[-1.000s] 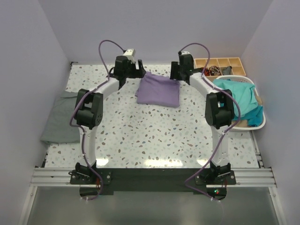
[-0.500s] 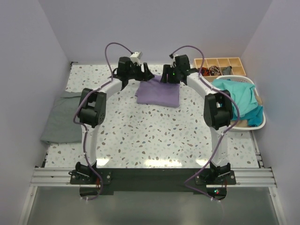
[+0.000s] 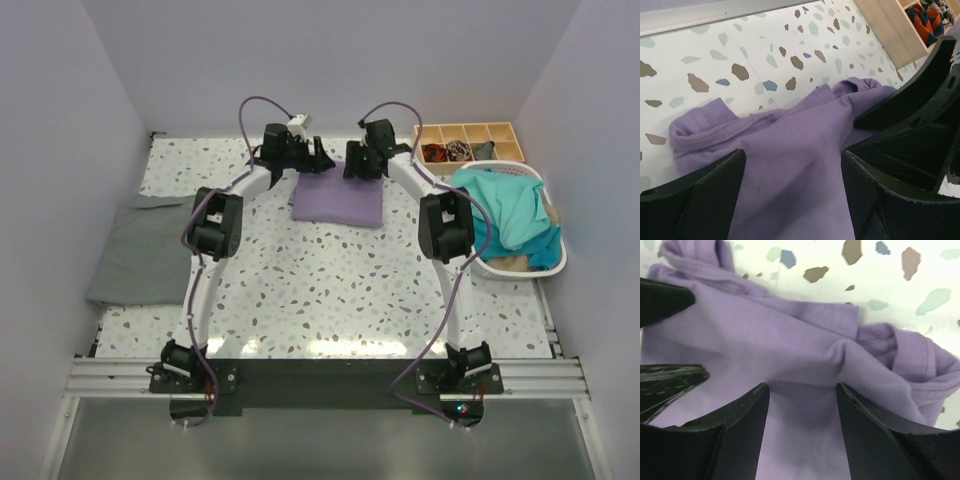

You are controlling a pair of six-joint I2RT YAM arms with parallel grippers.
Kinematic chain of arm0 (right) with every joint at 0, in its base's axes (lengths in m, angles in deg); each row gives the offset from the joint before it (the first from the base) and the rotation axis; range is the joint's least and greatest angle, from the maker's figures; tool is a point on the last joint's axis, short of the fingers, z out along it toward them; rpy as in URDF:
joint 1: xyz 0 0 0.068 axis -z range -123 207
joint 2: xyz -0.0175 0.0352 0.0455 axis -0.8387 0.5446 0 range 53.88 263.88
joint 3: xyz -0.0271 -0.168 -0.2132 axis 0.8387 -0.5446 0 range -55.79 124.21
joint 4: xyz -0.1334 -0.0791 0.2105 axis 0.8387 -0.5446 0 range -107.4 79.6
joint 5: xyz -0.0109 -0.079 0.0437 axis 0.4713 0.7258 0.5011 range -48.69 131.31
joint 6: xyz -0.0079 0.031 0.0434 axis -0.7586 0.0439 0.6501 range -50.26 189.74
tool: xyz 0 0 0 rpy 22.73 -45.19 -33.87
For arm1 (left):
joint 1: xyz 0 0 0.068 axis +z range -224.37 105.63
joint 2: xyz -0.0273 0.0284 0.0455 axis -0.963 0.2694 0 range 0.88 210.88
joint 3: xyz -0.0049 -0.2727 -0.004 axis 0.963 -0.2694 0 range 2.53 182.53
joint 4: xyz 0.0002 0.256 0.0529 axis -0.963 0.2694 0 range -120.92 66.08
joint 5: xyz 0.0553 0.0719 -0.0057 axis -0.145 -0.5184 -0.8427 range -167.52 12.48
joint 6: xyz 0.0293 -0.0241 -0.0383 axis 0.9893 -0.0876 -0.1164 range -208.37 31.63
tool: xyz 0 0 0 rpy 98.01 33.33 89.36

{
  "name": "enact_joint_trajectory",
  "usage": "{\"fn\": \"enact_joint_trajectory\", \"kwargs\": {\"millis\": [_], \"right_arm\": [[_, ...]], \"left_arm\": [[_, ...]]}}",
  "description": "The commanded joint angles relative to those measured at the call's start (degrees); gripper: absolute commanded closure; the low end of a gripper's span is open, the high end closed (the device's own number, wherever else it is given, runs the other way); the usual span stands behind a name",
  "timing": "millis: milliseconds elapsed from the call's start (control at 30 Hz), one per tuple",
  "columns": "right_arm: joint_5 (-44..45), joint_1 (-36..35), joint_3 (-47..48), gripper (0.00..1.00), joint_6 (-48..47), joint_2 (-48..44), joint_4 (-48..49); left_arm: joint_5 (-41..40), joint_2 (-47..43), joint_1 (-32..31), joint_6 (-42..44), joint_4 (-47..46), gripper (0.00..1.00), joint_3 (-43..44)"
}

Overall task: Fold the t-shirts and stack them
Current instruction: Fold the tshirt, then neatly place the folded tshirt to the corner

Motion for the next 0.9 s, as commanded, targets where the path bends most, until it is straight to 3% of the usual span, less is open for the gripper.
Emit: {"fn": "enact_joint_trajectory", "kwargs": {"millis": [0,167,267,400,567,700,867], "right_arm": [[4.28,1.63,6.66,0.39,-2.47,2.02,0.0],[5.69,1.98,10.09,0.37,-4.49,4.14,2.29],[4.55,2.16,6.87,0.35,-5.29,1.86,5.1],[6.39,2.6,2.9,0.32,-5.72,-3.41,6.52],[6.39,3.56,5.27,0.31,-5.72,-1.57,1.59],[6.39,3.74,-6.22,0.32,-6.08,-7.71,9.99],[6.39,3.74,-13.26,0.32,-6.34,-15.09,12.4]], "left_arm": [[-2.4,0.2,0.91,1.89,-3.74,0.17,4.53],[-4.96,-2.52,1.52,3.91,-8.41,0.13,1.98],[-7.33,-6.47,1.52,5.76,-8.24,0.12,-1.26],[-13.82,-14.29,1.52,7.43,-8.06,0.12,-12.83],[-15.78,-22.91,1.52,5.85,-10.26,0.13,-25.69],[-15.52,-27.22,1.52,3.4,-14.54,0.13,-36.31],[-15.42,-27.57,1.35,3.3,-13.08,0.14,-38.36]]}}
